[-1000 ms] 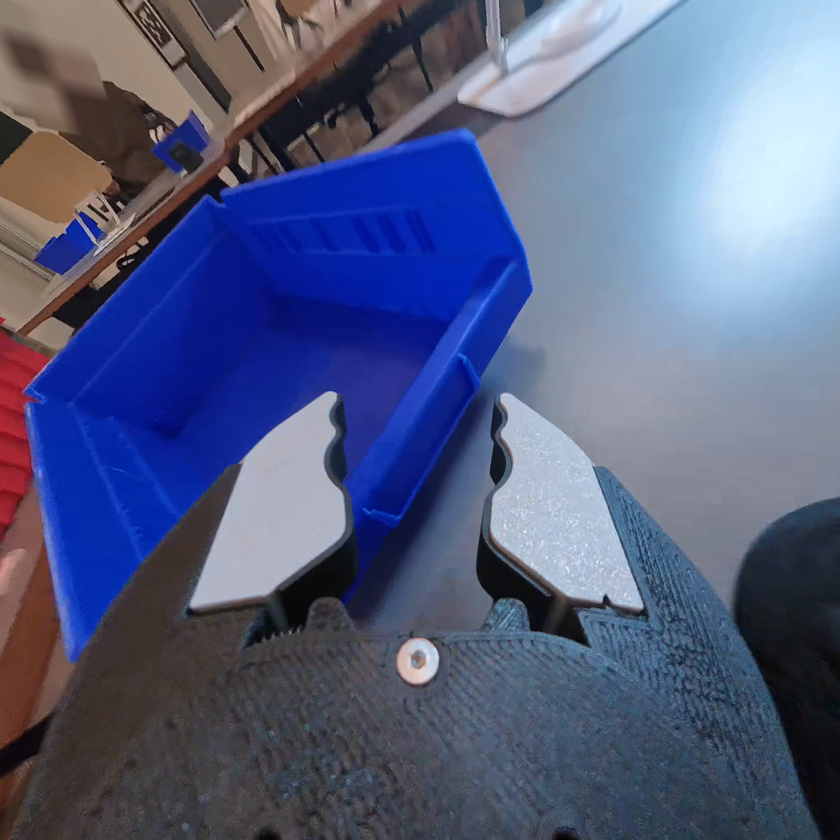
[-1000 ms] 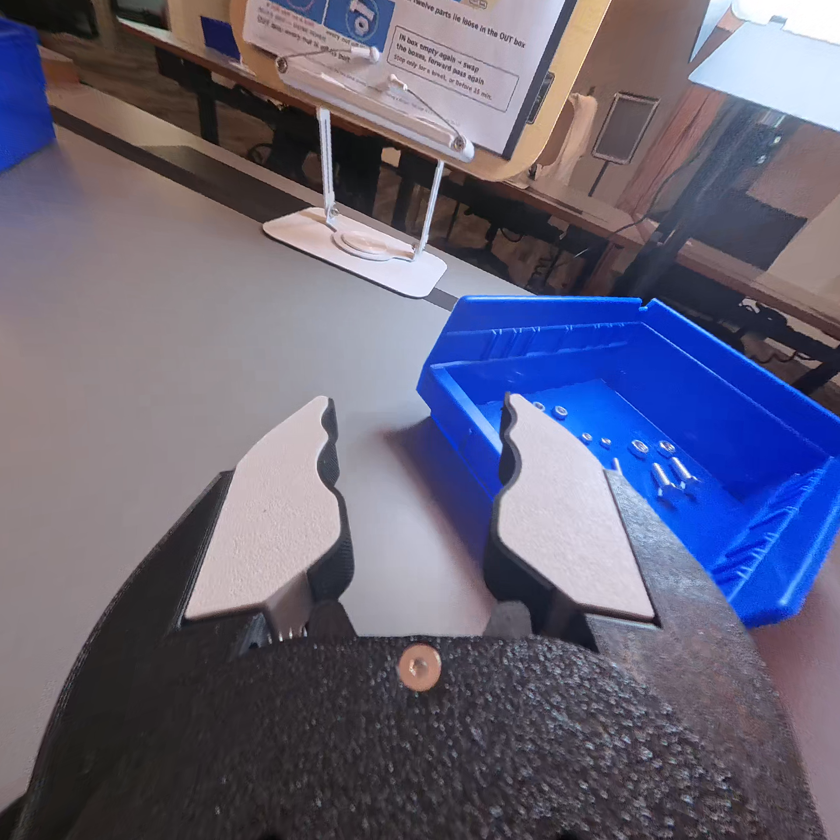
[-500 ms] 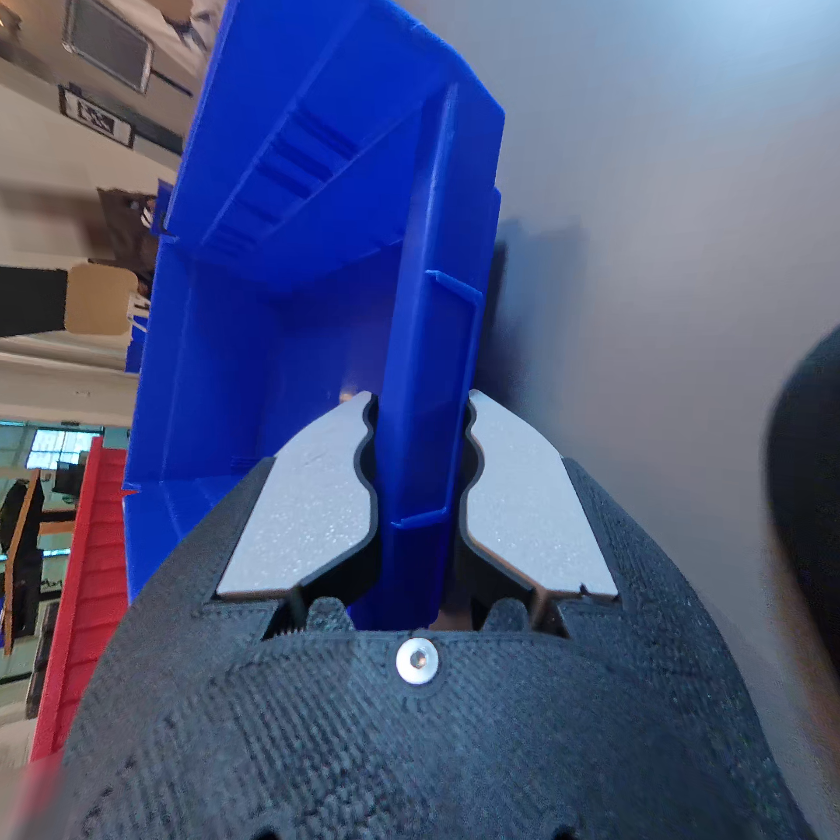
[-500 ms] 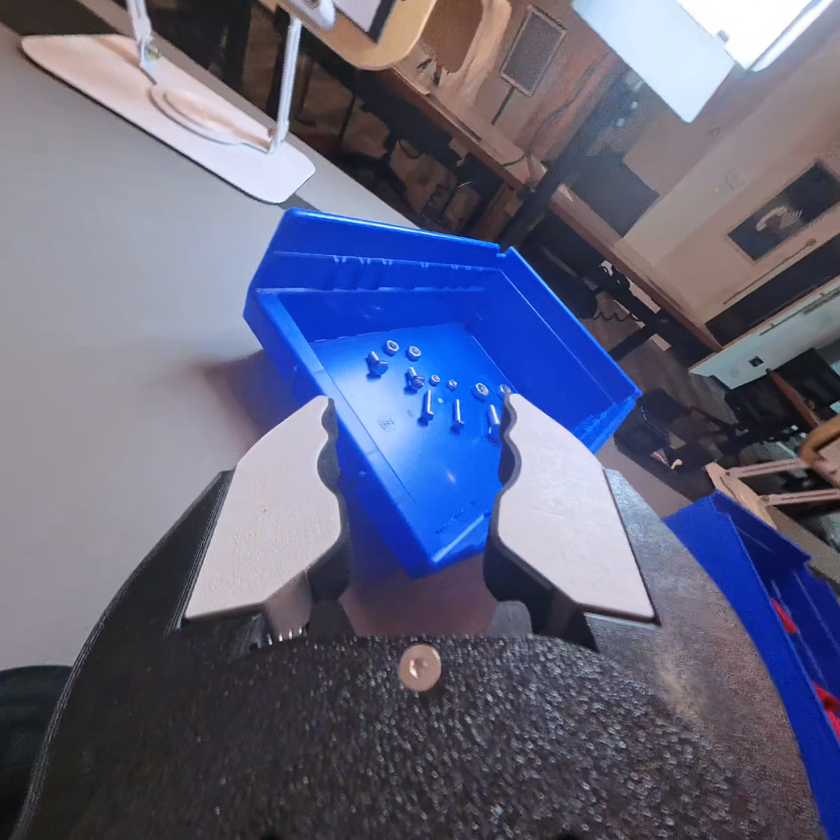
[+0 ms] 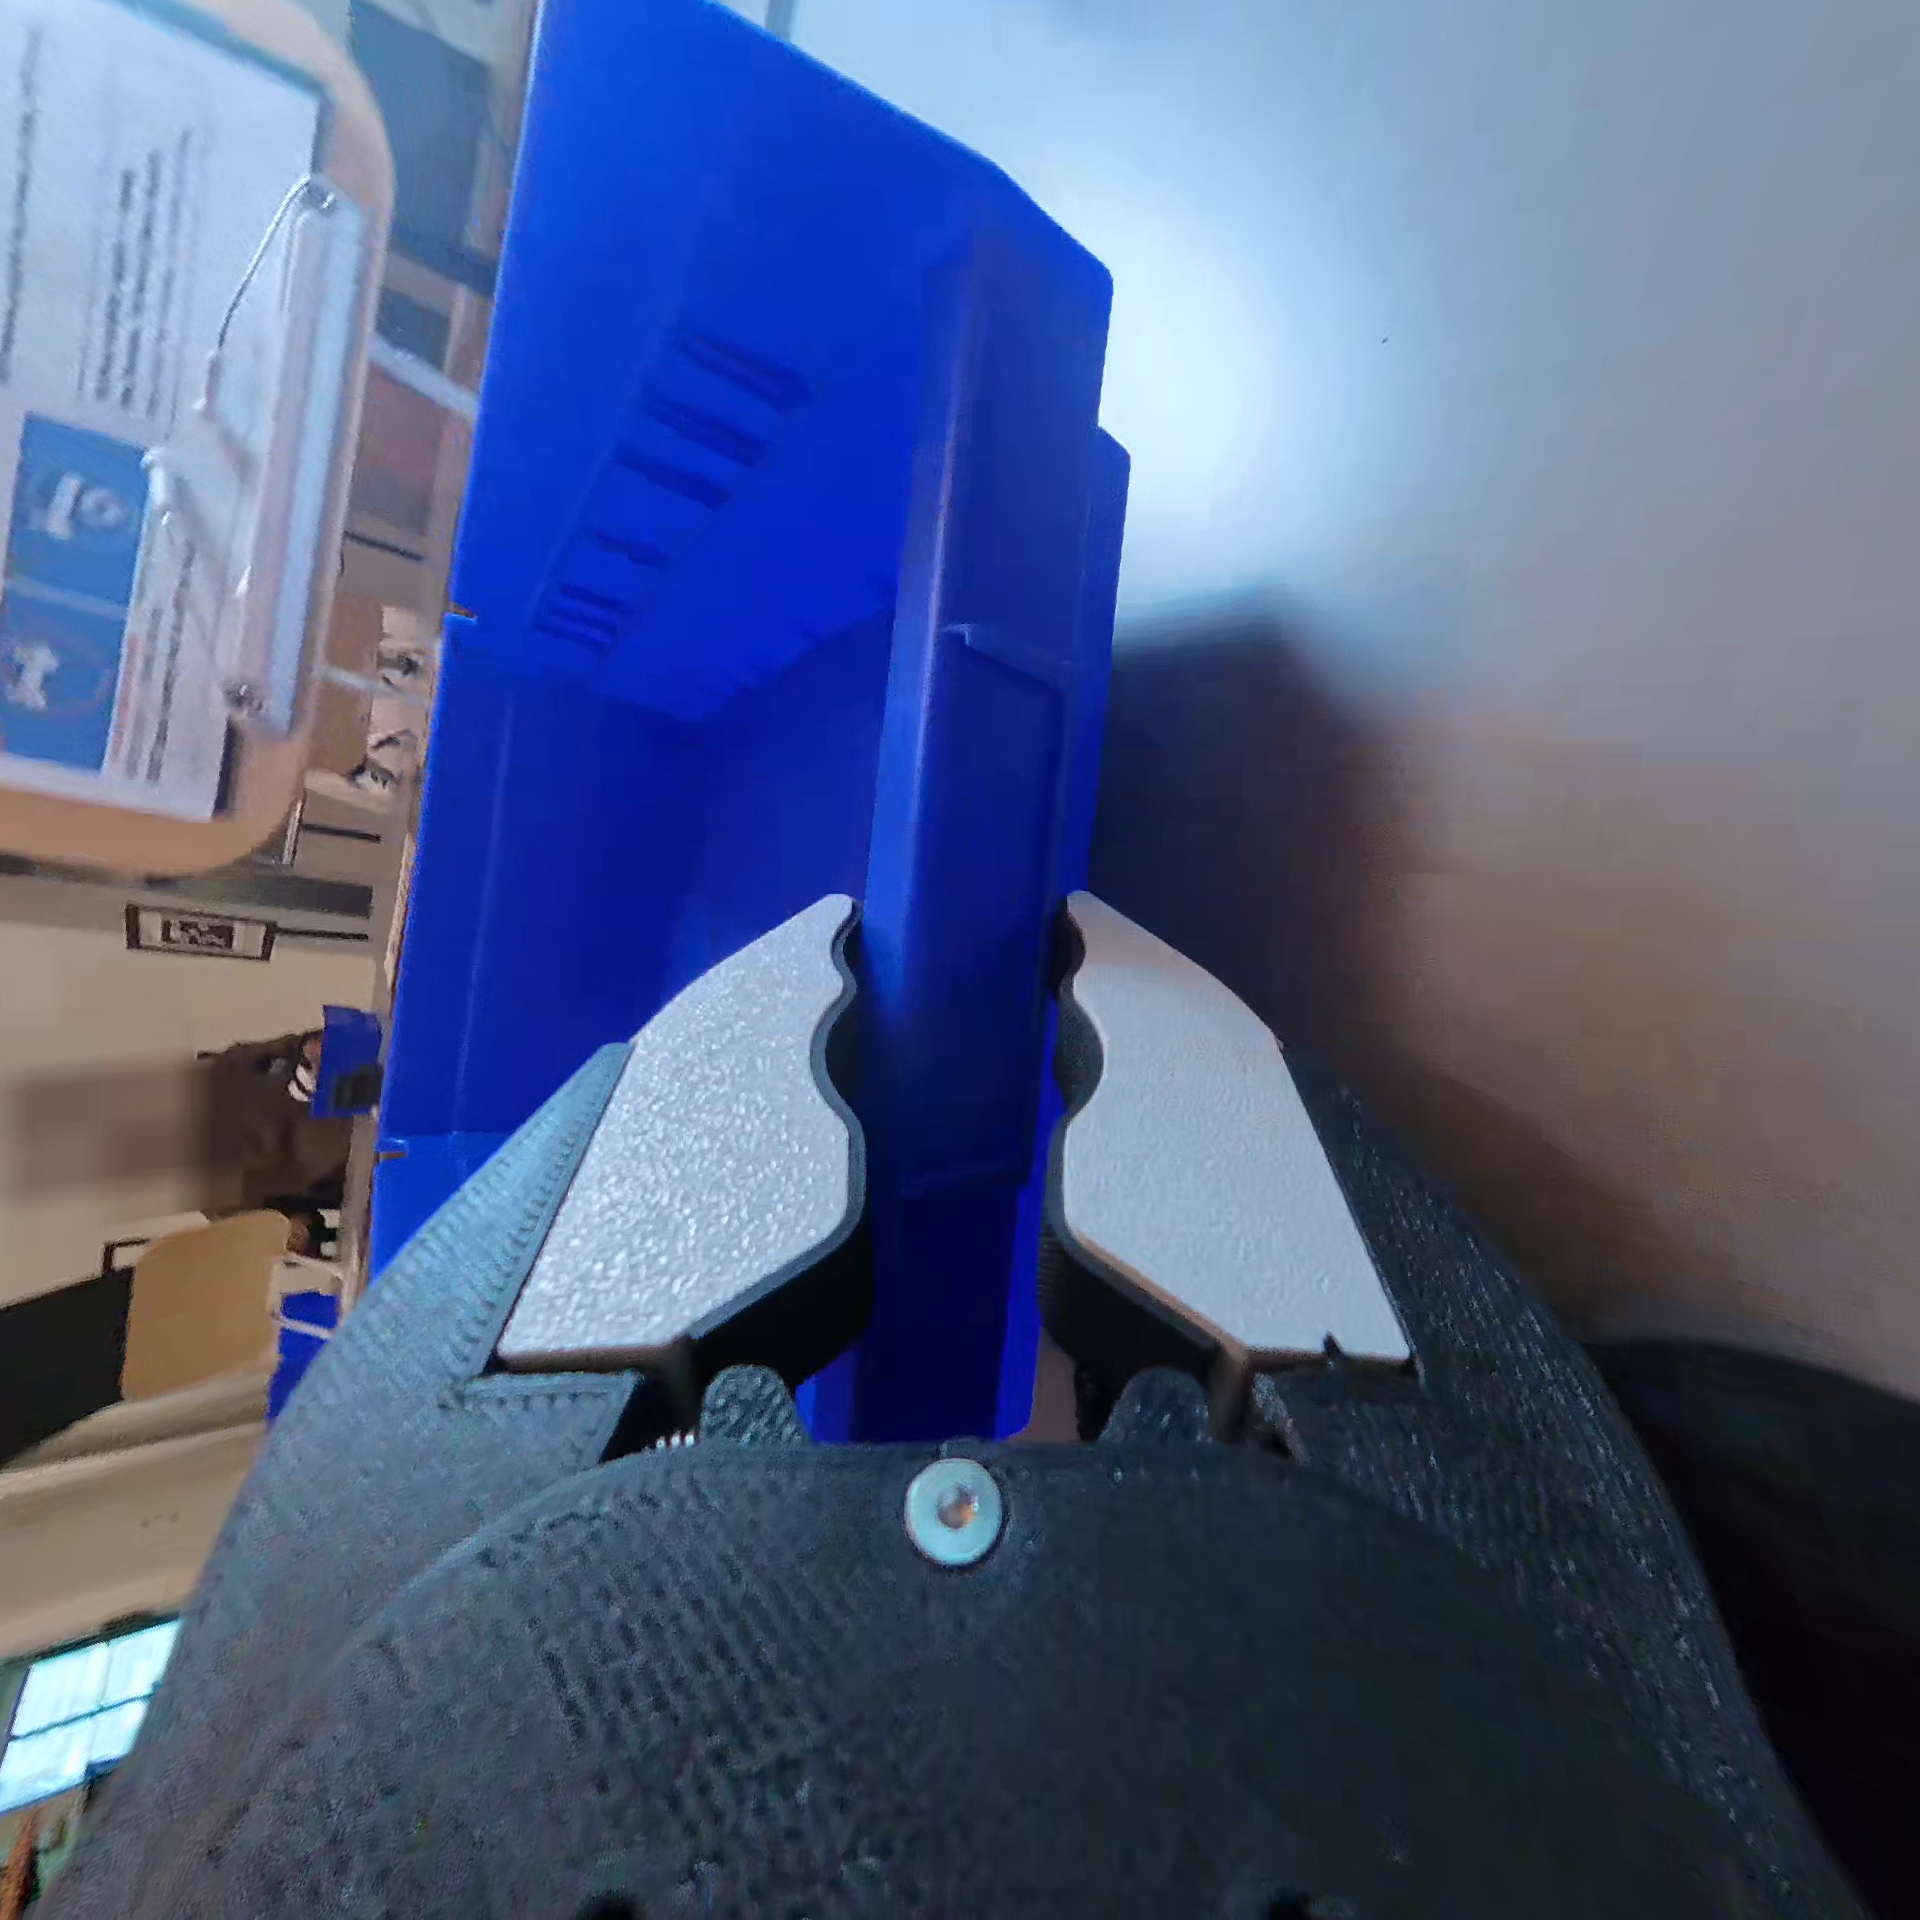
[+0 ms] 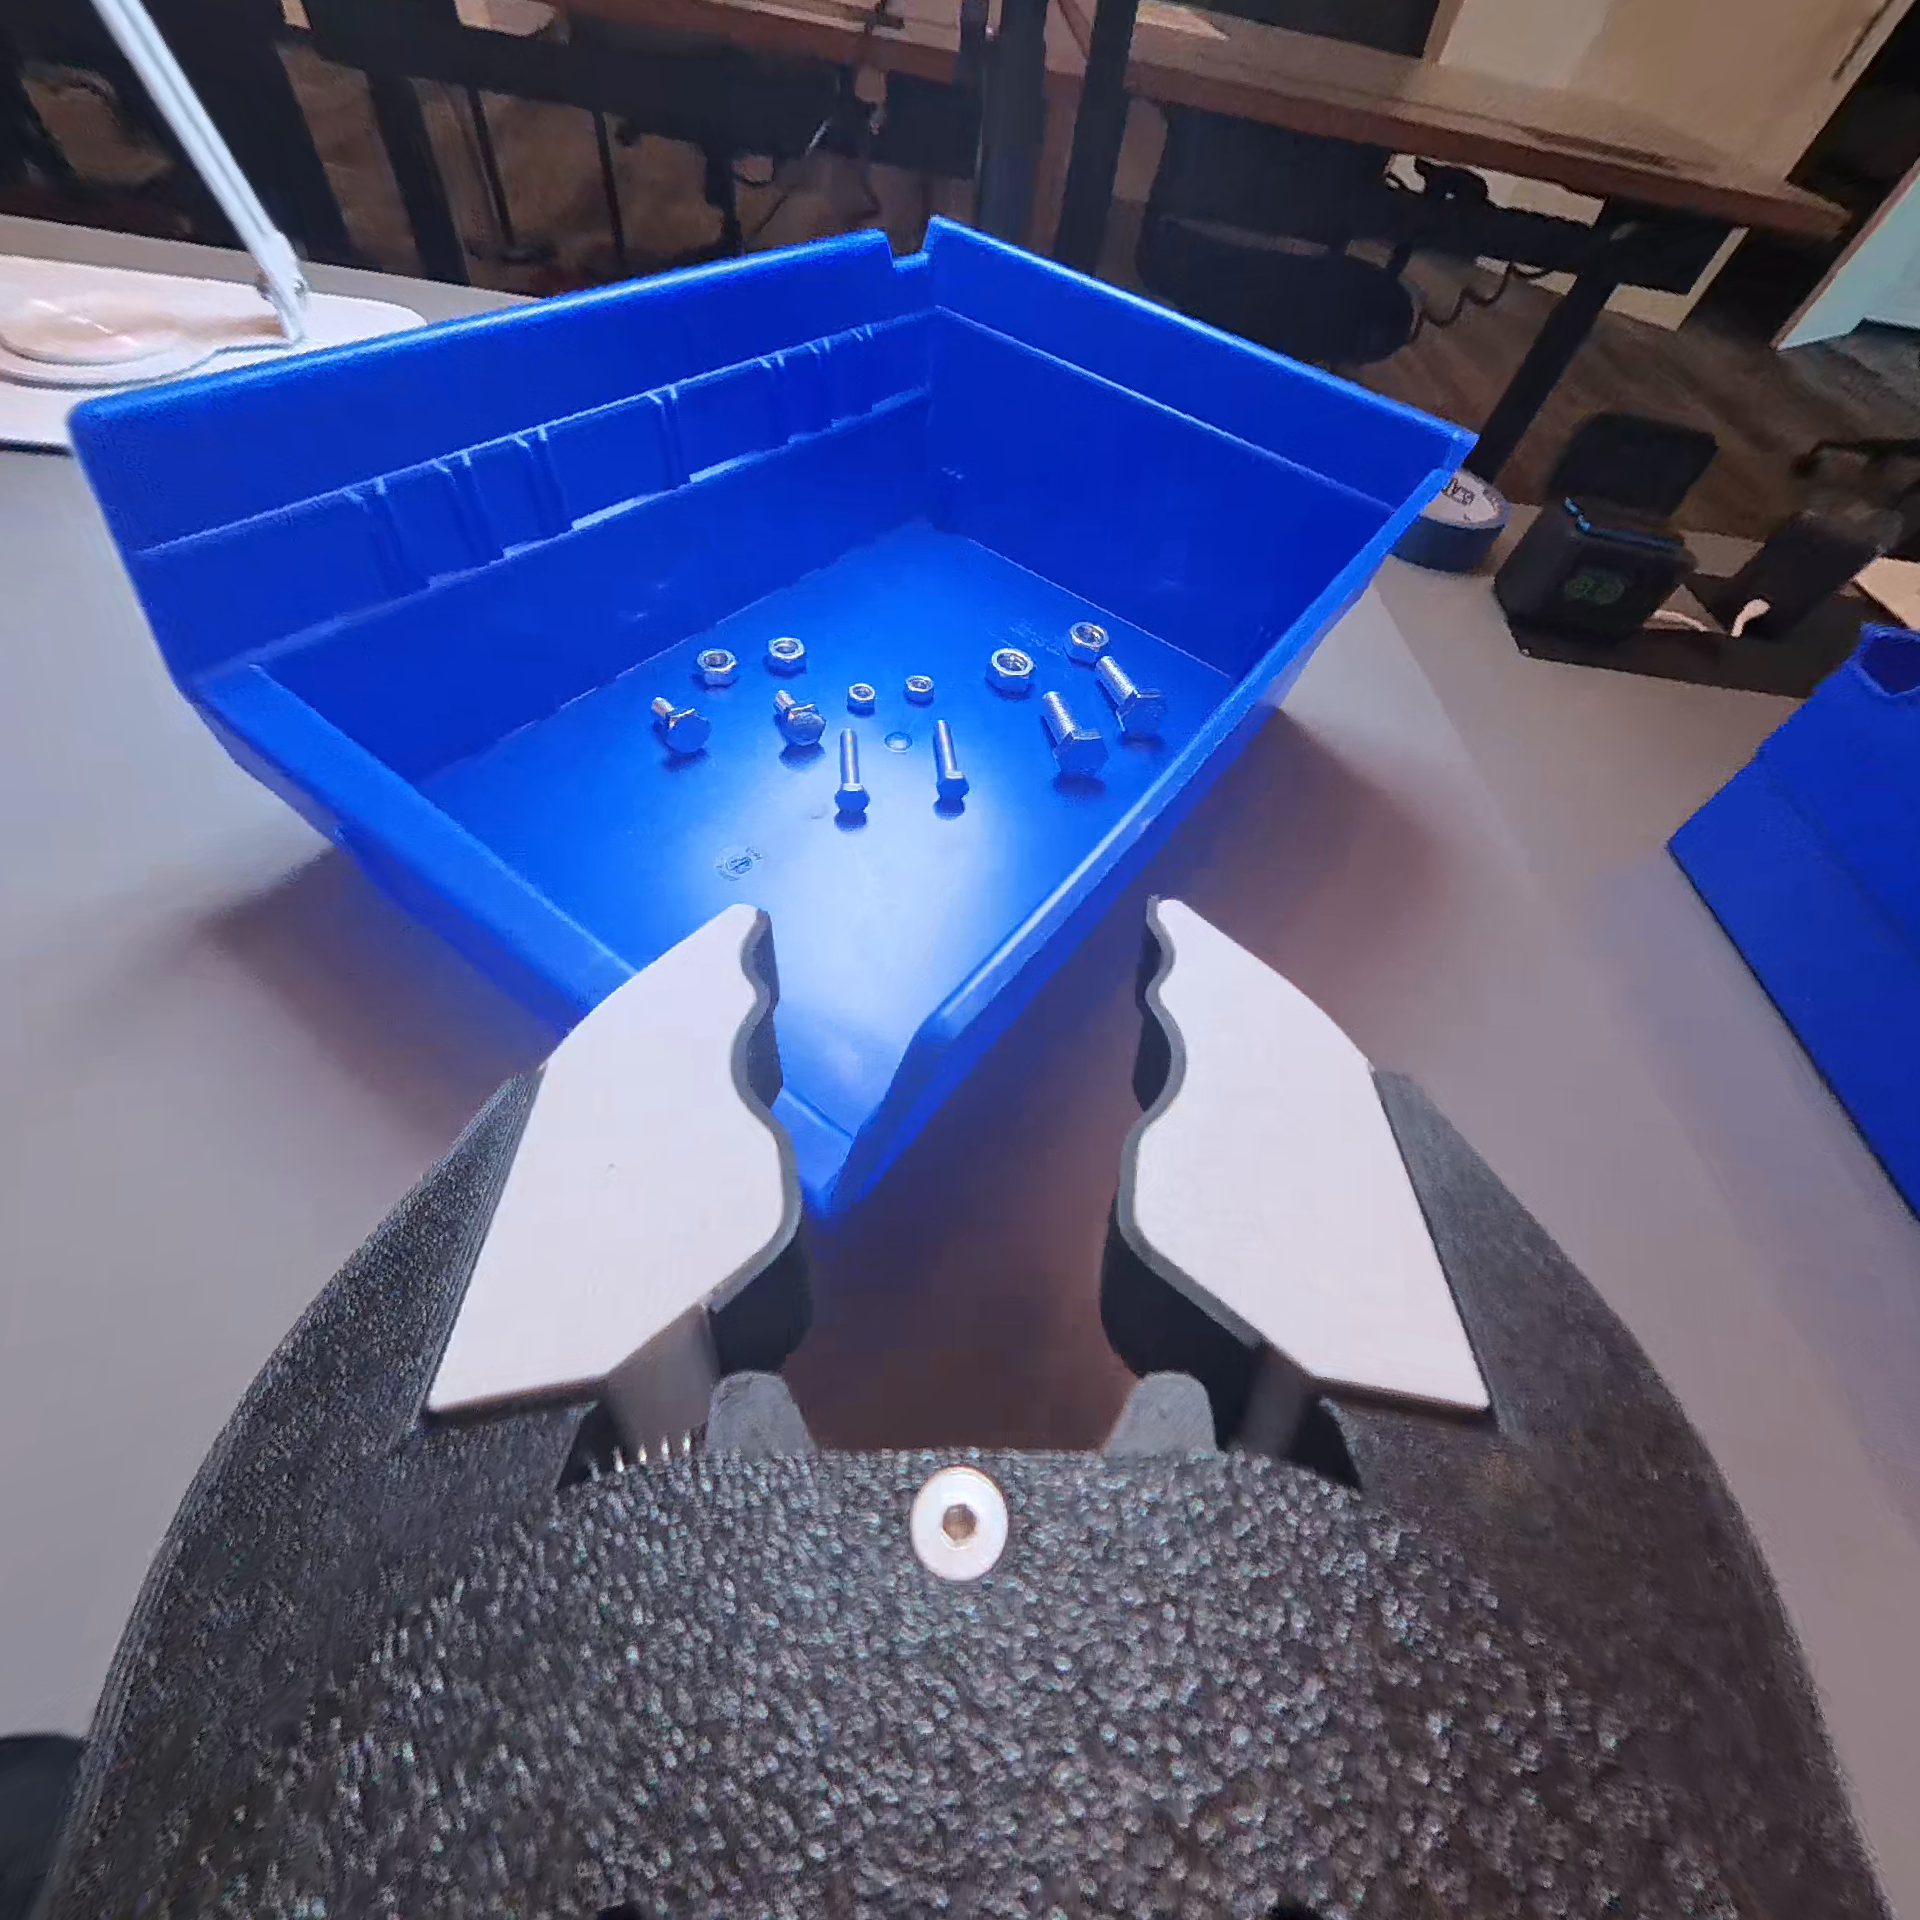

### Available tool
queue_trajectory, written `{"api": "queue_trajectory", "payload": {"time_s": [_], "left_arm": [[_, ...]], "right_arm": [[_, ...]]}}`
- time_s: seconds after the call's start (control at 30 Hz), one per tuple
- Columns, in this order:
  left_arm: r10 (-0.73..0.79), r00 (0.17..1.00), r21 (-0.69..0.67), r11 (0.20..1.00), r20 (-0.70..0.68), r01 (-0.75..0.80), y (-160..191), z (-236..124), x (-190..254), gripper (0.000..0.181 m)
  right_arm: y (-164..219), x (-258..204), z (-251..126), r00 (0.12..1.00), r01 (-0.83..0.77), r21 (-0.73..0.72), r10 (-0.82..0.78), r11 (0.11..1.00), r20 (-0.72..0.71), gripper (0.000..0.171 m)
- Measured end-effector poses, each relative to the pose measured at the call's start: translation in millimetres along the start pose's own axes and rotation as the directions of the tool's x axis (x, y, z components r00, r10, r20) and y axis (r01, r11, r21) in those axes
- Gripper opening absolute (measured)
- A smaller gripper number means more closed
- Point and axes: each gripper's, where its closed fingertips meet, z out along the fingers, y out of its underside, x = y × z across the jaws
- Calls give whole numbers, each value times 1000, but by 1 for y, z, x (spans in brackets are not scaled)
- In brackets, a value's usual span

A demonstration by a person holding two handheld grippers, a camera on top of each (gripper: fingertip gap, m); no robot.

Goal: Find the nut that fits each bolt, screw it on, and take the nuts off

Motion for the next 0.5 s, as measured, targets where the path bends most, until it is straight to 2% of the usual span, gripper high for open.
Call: {"api": "queue_trajectory", "payload": {"time_s": [0.13, 0.2, 0.3, 0.37, 0.43, 0.5], "left_arm": [[26, 999, -17, 1000, -28, -27, -7, 31, -4, 34], [-28, 998, -33, 999, -54, 26, -9, 35, -4, 44], [-198, 975, 178, 961, -102, 214, -56, 9, -5, 42], [-318, 917, 270, 885, -243, 378, -96, -8, 4, 37], [-386, 837, 258, 827, -387, 500, -132, -9, 19, 41], [-408, 792, 231, 805, -455, 547, -161, 8, 31, 48]], "right_arm": [[3, 5, 17, 995, -101, -55, 101, 993, 11, 45], [4, 10, 16, 992, -125, -72, 125, 990, -2, 37], [8, 15, 8, 991, -134, -75, 133, 988, -19, 29], [12, 11, -2, 992, -123, -89, 122, 988, -12, 27], [15, -1, -14, 993, -115, -94, 117, 989, 18, 27], [18, -17, -27, 994, -93, -96, 98, 991, 51, 28]]}}
